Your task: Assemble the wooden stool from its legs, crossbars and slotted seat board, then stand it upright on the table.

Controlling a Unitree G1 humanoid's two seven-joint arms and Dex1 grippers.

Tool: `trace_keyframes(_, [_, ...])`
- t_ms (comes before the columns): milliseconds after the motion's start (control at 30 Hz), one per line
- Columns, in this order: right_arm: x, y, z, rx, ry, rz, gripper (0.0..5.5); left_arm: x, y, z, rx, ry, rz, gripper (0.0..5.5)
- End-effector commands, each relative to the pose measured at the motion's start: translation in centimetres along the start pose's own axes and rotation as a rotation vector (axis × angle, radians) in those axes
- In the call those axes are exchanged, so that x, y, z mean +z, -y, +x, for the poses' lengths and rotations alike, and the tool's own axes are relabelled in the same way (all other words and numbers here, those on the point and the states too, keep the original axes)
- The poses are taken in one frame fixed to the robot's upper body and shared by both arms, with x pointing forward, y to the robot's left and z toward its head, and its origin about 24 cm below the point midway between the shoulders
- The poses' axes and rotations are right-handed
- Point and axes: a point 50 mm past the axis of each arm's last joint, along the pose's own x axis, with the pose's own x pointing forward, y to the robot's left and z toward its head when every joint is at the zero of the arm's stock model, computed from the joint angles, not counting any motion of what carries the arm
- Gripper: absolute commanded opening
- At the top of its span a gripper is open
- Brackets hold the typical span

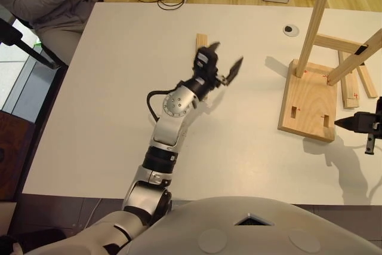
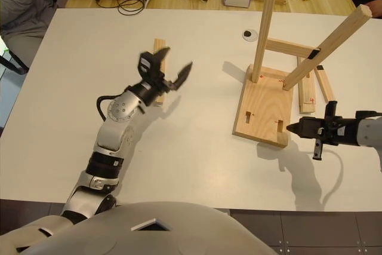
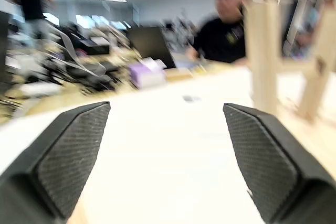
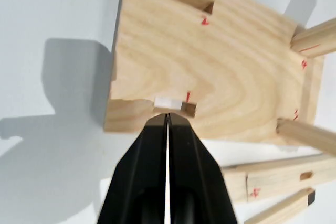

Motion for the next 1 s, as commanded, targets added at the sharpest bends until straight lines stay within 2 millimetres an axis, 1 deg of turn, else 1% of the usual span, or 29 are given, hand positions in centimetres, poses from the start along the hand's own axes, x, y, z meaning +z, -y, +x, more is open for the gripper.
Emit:
trace_keyframes(33, [-1.9,-0.9,0.0,0.029,-0.120,-0.004,0.04,-2.6,2.2,0.9,-0.151,-0.220,0.079,3.98])
trace_keyframes(100, [-2.0,-1.2,0.8,0.034,-0.117,0.005,0.04,-3.5,3.0,1.7,-0.198,-0.283,0.122,3.98])
trace_keyframes(167, [-2.2,-1.5,1.7,0.034,-0.122,0.004,0.04,-3.9,3.7,2.7,-0.231,-0.301,0.141,3.98])
trace_keyframes(267, [-2.3,-1.3,3.3,-0.021,-0.113,0.009,0.04,-4.1,5.4,4.0,-0.300,-0.295,0.106,3.98])
trace_keyframes(400, [-1.9,-0.9,5.1,-0.055,-0.100,-0.014,0.04,-4.8,7.3,4.5,-0.400,-0.309,0.083,3.98])
trace_keyframes(500, [-1.0,0.1,6.9,-0.095,-0.066,-0.044,0.04,-5.0,7.6,4.5,-0.421,-0.314,0.087,3.98])
trace_keyframes(600, [-0.2,1.0,8.2,-0.131,-0.041,-0.061,0.04,-5.1,7.6,4.4,-0.421,-0.309,0.084,3.98])
trace_keyframes(733, [0.5,2.2,9.2,-0.170,-0.015,-0.078,0.04,-4.5,7.1,4.5,-0.390,-0.277,0.062,3.98])
trace_keyframes(867, [2.4,3.4,10.7,-0.183,0.048,-0.105,0.04,-4.4,5.2,4.4,-0.277,-0.271,0.060,3.98])
trace_keyframes(1000, [4.5,4.4,12.7,-0.197,0.096,-0.119,0.04,-4.6,2.7,3.6,-0.180,-0.280,0.053,3.98])
